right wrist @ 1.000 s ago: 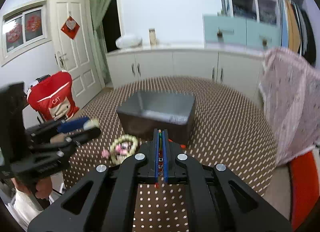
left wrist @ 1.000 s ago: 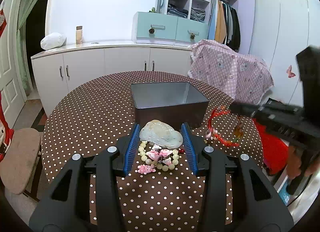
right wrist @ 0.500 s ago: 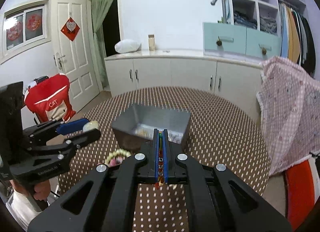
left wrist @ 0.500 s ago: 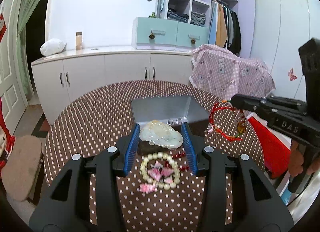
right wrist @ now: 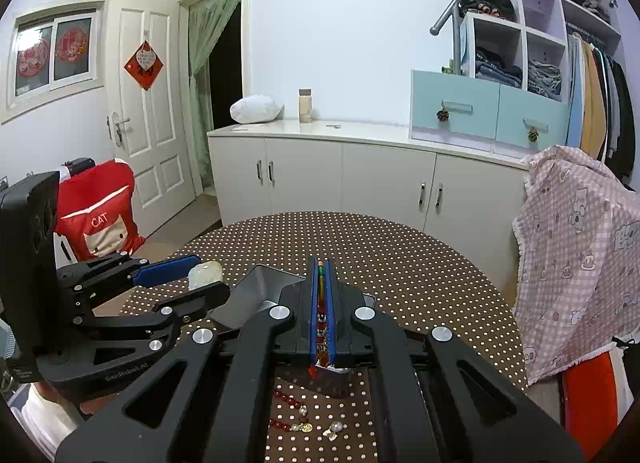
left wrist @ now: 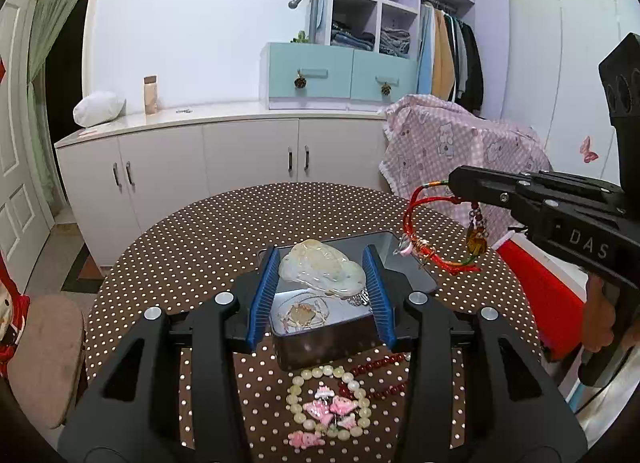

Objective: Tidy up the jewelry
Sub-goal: 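Lift the jade pendant with the left tool while the right tool carries the bracelet to the box, then open the left tool over the box while the right tool releases the red bracelet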

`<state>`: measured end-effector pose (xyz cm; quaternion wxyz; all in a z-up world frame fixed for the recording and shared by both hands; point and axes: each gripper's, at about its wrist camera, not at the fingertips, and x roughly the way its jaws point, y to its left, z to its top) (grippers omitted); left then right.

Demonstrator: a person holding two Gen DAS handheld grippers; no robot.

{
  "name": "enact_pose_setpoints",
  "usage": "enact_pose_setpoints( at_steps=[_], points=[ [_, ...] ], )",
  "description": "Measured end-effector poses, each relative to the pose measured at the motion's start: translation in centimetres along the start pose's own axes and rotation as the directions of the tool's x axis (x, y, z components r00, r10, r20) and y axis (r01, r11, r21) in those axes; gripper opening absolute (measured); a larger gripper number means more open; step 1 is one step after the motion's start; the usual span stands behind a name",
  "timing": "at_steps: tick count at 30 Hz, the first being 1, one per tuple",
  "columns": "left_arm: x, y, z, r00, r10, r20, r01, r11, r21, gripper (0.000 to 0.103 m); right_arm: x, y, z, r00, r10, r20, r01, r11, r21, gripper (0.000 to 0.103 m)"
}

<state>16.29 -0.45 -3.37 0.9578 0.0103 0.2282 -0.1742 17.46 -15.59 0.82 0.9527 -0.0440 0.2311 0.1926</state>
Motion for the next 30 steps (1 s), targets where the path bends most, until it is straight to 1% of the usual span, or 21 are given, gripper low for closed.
enact_pose_setpoints(
  at_steps=[7, 16, 20, 21, 22, 23, 24, 25, 30],
  points=[
    [2.5, -0.1, -0.1, 0.999, -0.010, -0.048, 0.011, 1.000, 0.004, 0.043, 2.0, -0.7, -0.8, 0.999, 0.004, -0.053, -0.002, 1.000, 0.020, 0.002],
    [5.5, -0.2, -0.6, 0.991, -0.025, -0.130, 0.027, 1.000, 0.008, 0.043, 3.2, -1.2, -1.6, 0.995, 0.005, -0.095, -0.002, 0.999, 0.034, 0.002],
    [6.0, -0.1, -0.5, 0.990, -0.027, -0.140, 0.028, 1.000, 0.007, 0.044, 3.3, -1.2, -1.7, 0.994, 0.006, -0.106, -0.002, 0.999, 0.035, 0.003],
    [6.0, -0.1, -0.5, 0.990, -0.029, -0.139, 0.030, 1.000, 0.007, 0.045, 3.3, -1.3, -1.7, 0.994, 0.007, -0.108, -0.003, 0.999, 0.036, 0.006],
    [5.9, -0.1, -0.5, 0.990, -0.033, -0.139, 0.034, 0.999, 0.007, 0.053, 3.4, -1.5, -1.7, 0.994, 0.008, -0.109, -0.004, 0.999, 0.038, 0.009],
    [6.0, 0.0, -0.4, 0.990, -0.032, -0.139, 0.034, 0.999, 0.006, 0.060, 3.3, -1.6, -1.8, 0.994, 0.003, -0.110, 0.002, 0.999, 0.042, 0.019],
    [5.9, 0.1, -0.4, 0.990, -0.028, -0.136, 0.029, 1.000, 0.005, 0.060, 3.2, -1.6, -1.8, 0.994, -0.003, -0.109, 0.008, 0.999, 0.045, 0.031],
    [5.9, 0.2, -0.4, 0.991, -0.024, -0.135, 0.025, 1.000, 0.004, 0.060, 3.1, -1.6, -1.9, 0.994, -0.009, -0.106, 0.014, 0.999, 0.046, 0.037],
    [5.7, 0.6, -0.6, 0.990, -0.007, -0.139, 0.007, 1.000, -0.002, 0.060, 3.0, -1.7, -2.1, 0.994, -0.018, -0.112, 0.024, 0.999, 0.048, 0.040]
  ],
)
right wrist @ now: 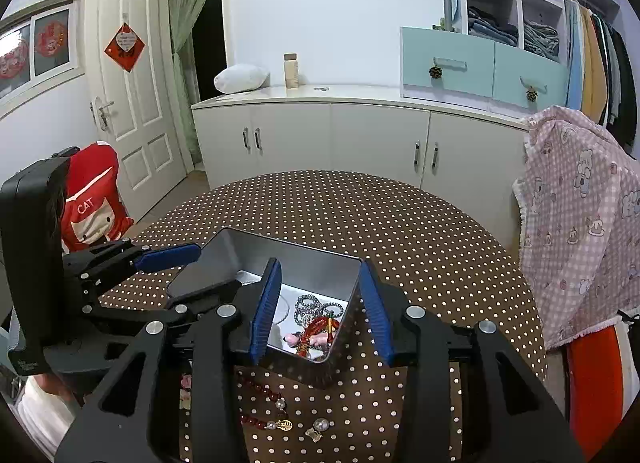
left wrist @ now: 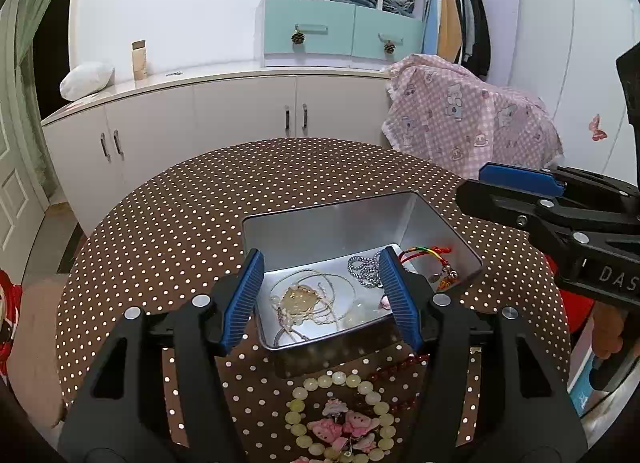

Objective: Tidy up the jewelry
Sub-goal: 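Open the left tool over the box while the right tool releases the red bracelet, then grasp the pearl bracelet with the left tool while the right tool grasps a charm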

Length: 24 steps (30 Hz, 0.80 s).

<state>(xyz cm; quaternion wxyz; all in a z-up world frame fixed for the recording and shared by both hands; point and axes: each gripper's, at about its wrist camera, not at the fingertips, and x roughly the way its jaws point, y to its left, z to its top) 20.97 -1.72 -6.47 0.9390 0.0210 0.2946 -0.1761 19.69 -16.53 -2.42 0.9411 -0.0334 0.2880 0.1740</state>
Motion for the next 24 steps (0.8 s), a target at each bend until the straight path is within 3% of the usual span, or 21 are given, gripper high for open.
enact_pose_setpoints(
  at_steps=[24],
  points=[
    [-2.7, 0.7, -1.2, 1.000, 0.025, 0.018, -0.024, 0.999, -0.035, 0.062, -1.1, 0.0, -1.3, 1.000, -0.011, -0.012, 0.011, 1.000, 0.012, 0.044]
  ],
)
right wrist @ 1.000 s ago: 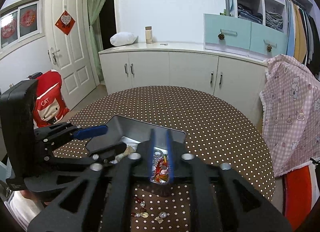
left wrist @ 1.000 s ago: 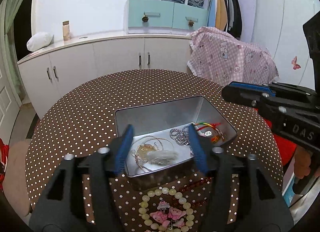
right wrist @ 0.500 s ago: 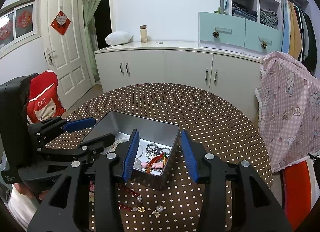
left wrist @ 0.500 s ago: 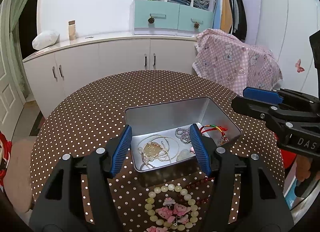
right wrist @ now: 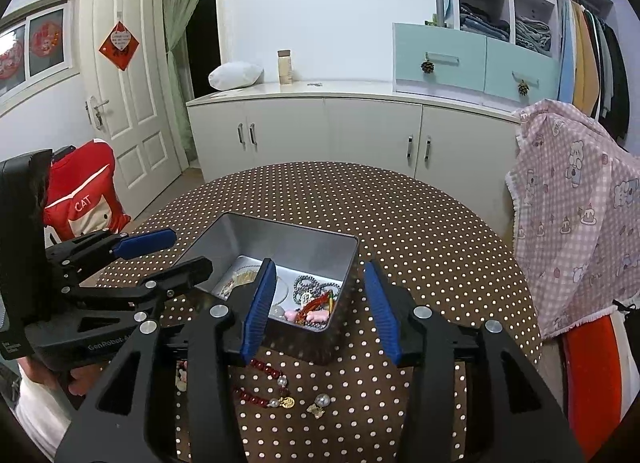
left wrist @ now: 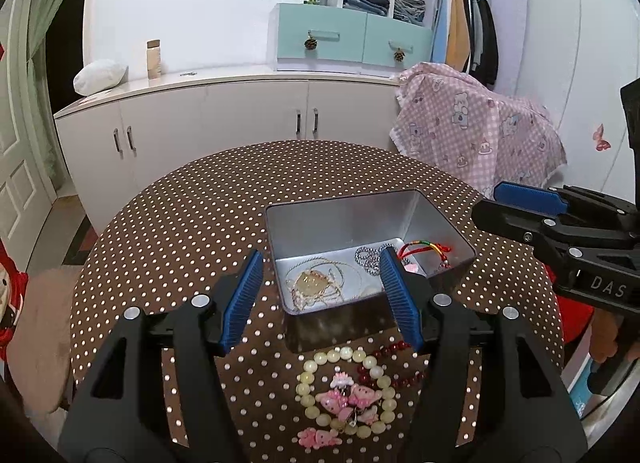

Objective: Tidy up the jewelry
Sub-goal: 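Grasp the pearl bracelet with the left tool while the right tool grasps a charm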

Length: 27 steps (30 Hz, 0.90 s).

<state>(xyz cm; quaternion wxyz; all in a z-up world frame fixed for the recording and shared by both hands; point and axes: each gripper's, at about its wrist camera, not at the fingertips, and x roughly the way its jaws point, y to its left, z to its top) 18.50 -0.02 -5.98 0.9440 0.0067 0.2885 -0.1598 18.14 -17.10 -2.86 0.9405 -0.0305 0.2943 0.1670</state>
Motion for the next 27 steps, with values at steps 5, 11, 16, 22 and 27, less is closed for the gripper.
enact_pose_setpoints(
  at_steps=[5, 11, 16, 22, 27],
  points=[
    [-0.9, 0.6, -1.0, 1.000, 0.008, -0.005, -0.008, 1.000, -0.022, 0.063, 0.0, 0.5, -1.0, 1.000, 0.017, -0.016, -0.017, 1.000, -0.002, 0.044],
    [-1.6, 1.8, -2.6, 0.999, 0.025, -0.027, -0.026, 0.998, -0.049, 0.063, 0.6, 1.3, -2.5, 0.998, 0.031, -0.057, -0.031, 1.000, -0.003, 0.044],
    [-0.9, 2.9, -3.8, 0.995, 0.020, -0.094, -0.027, 0.997, -0.076, 0.063, 1.2, 1.9, -3.8, 0.994, 0.033, -0.100, -0.034, 0.999, -0.002, 0.044],
    [1.1, 3.3, -5.0, 0.977, 0.031, -0.209, -0.049, 0.995, -0.083, 0.063, 1.8, 2.5, -4.9, 0.991, 0.022, -0.135, -0.025, 0.999, -0.021, 0.044],
    [2.1, 3.3, -5.4, 0.967, 0.050, -0.251, -0.069, 0.995, -0.069, 0.063, 2.8, 2.7, -5.7, 0.985, 0.021, -0.172, -0.028, 0.999, -0.035, 0.044]
  ],
)
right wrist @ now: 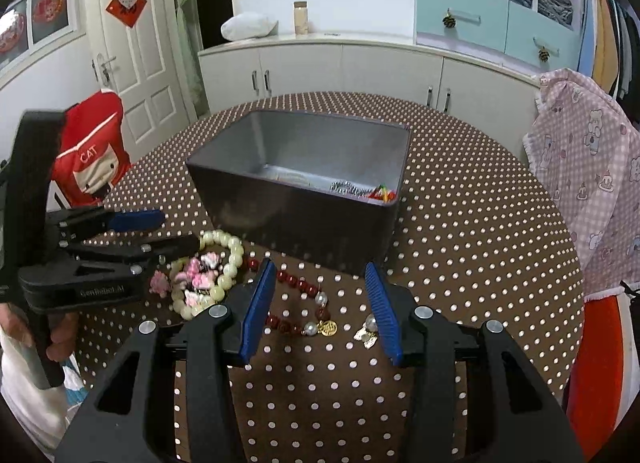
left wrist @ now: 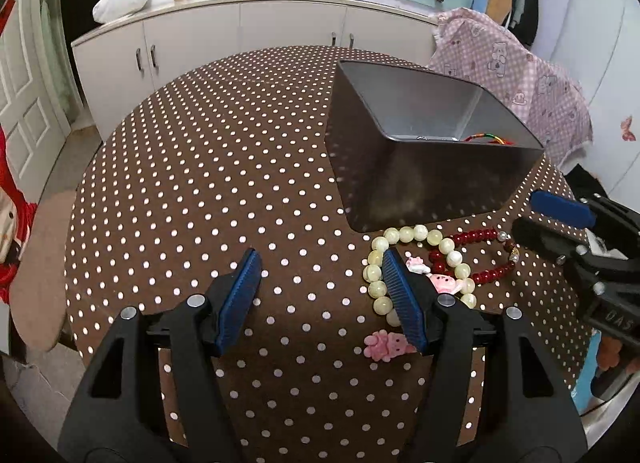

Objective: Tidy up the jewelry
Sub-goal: 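Grasp the pearl bracelet with the left tool while the right tool grasps a charm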

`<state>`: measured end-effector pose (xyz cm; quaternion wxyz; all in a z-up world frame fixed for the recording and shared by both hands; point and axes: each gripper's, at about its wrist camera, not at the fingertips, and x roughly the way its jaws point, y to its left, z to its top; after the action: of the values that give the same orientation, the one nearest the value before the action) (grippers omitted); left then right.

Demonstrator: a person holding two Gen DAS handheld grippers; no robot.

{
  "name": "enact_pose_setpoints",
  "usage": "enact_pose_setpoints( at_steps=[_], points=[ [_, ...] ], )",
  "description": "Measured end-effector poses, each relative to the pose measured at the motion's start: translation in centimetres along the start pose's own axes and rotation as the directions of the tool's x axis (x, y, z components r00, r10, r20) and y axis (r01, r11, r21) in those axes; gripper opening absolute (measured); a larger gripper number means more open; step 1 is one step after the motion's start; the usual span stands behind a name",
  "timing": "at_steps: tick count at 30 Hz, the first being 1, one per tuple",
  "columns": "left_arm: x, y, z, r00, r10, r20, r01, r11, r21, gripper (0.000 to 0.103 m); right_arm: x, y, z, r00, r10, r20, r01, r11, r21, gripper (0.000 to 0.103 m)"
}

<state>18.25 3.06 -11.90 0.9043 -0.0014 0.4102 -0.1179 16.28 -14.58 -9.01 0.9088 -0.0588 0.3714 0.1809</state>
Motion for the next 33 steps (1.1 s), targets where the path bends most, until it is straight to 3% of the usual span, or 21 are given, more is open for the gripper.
enact_pose_setpoints(
  at_steps=[7, 10, 12, 13, 14, 16, 19, 24, 33],
  points=[
    [0.6, -1.4, -0.1, 0.997, 0.076, -0.017, -0.074, 0.993, 0.089, 0.063, 1.5, 0.5, -0.8, 0.999, -0.004, -0.041, 0.003, 0.999, -0.035, 0.043],
    [0.6, -1.3, 0.1, 0.997, 0.071, -0.028, -0.069, 0.994, 0.090, 0.062, 1.5, 0.7, -1.0, 0.999, 0.023, -0.036, -0.025, 0.998, -0.063, 0.028],
    [0.4, -1.3, 0.0, 0.998, 0.050, -0.028, -0.046, 0.993, 0.109, 0.048, 1.6, 0.7, -1.0, 0.999, 0.025, -0.041, -0.028, 0.997, -0.068, 0.020],
    [0.2, -1.8, -0.2, 0.999, 0.031, -0.024, -0.027, 0.989, 0.145, 0.032, 1.5, 0.7, -1.0, 0.999, 0.021, -0.039, -0.024, 0.997, -0.075, 0.010],
    [0.0, -2.3, -0.2, 0.999, 0.031, -0.020, -0.027, 0.983, 0.183, 0.020, 1.5, 0.6, -1.0, 0.999, 0.024, -0.038, -0.027, 0.997, -0.077, 0.008],
    [-0.2, -3.3, -0.6, 0.999, 0.053, -0.005, -0.050, 0.968, 0.246, 0.012, 1.4, 0.4, -1.1, 0.999, 0.038, -0.037, -0.041, 0.997, -0.065, 0.007],
    [-0.3, -4.4, -1.3, 0.994, 0.108, 0.033, -0.113, 0.947, 0.299, 0.012, 1.2, 0.2, -1.1, 0.999, 0.037, -0.032, -0.039, 0.998, -0.057, 0.007],
    [-1.1, -3.0, -0.6, 0.997, 0.062, 0.042, -0.070, 0.971, 0.230, 0.010, 0.4, -0.2, -1.0, 1.000, 0.028, -0.012, -0.028, 0.999, -0.040, 0.007],
    [-3.4, -3.2, 0.5, 0.994, 0.026, 0.108, -0.048, 0.976, 0.213, 0.010, -1.5, -0.3, 0.0, 0.999, 0.003, 0.050, -0.001, 1.000, -0.029, 0.007]
  ],
)
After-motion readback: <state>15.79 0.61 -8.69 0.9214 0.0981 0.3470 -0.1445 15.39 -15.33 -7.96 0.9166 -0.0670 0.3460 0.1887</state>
